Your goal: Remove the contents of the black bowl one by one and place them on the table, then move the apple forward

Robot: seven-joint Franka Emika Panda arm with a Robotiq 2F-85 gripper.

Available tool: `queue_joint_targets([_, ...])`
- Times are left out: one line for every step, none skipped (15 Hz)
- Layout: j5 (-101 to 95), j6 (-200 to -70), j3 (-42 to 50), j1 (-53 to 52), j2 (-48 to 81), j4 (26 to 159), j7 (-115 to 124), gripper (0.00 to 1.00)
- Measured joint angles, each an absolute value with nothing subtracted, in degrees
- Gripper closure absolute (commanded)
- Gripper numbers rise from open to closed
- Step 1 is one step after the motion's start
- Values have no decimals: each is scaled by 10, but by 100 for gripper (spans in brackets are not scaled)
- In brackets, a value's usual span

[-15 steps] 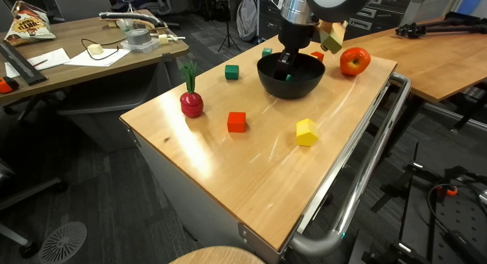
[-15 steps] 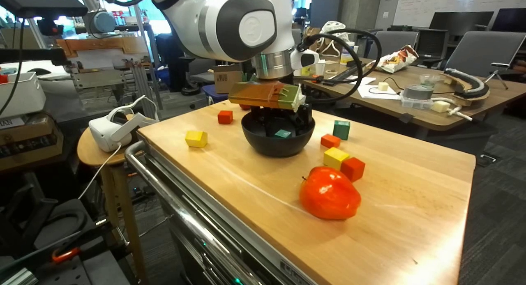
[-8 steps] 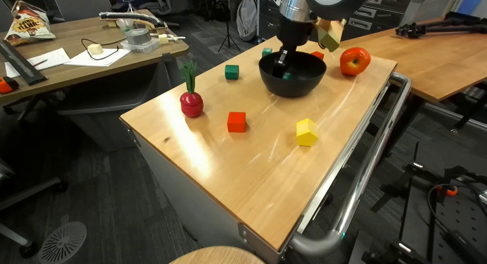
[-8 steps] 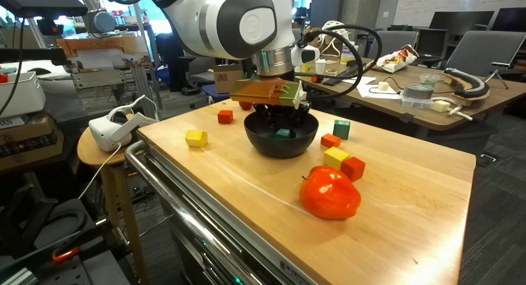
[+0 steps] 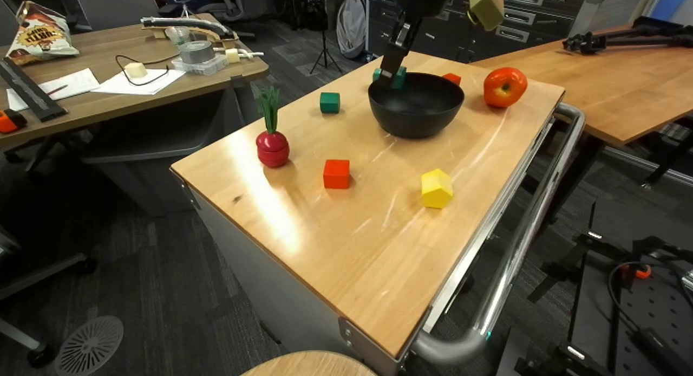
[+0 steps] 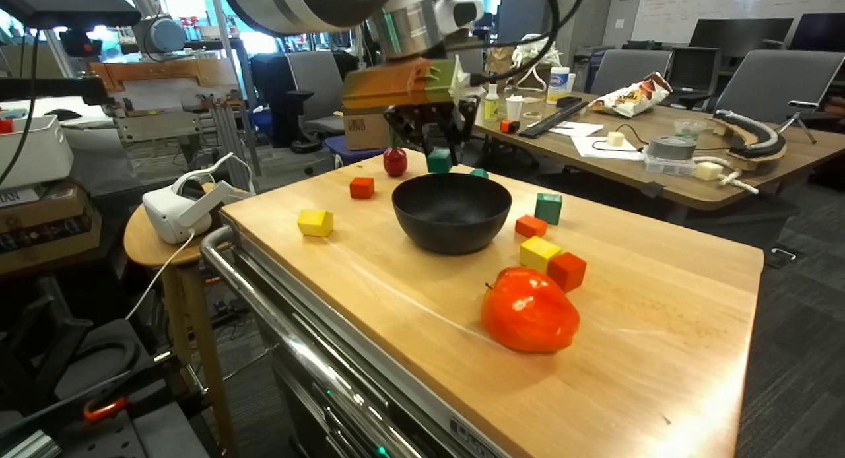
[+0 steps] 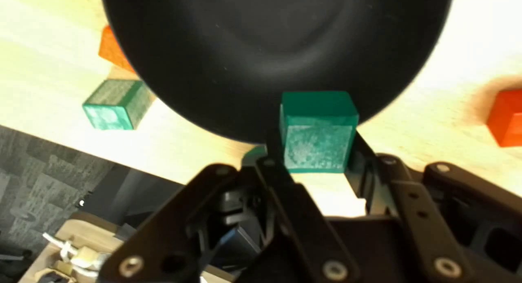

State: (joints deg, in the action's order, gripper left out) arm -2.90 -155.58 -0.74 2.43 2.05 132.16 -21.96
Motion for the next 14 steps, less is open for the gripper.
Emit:
queue_joint_targets([-20, -1555, -16, 18, -4, 1339, -234, 85])
queue_joint_targets([-8, -1553, -24, 8, -26, 1357, -249, 85])
queue_joint_targets([5, -1548, -30, -6, -45, 1376, -265, 85])
queue_joint_targets([18, -1542, -35, -22, -58, 1394, -279, 85])
queue_joint_targets([31, -1534, -38, -41, -67, 1410, -291, 85])
queue_joint_targets([42, -1528, -41, -59, -71, 1424, -301, 85])
queue_joint_targets([53, -1523, -44, -76, -72, 1436, -308, 85])
queue_joint_targets([65, -1522, -46, -92, -70, 1447, -315, 85])
queue_joint_targets([75, -1522, -49, -106, -69, 1456, -319, 85])
queue_joint_targets([83, -1522, -53, -117, -67, 1463, -320, 85])
queue_joint_targets([90, -1523, -58, -127, -64, 1467, -320, 85])
queue_joint_targets([96, -1523, -62, -135, -61, 1470, -320, 85])
queue_joint_targets([100, -1524, -67, -141, -56, 1472, -320, 85])
queue_joint_targets([102, -1525, -71, -144, -51, 1473, -319, 85])
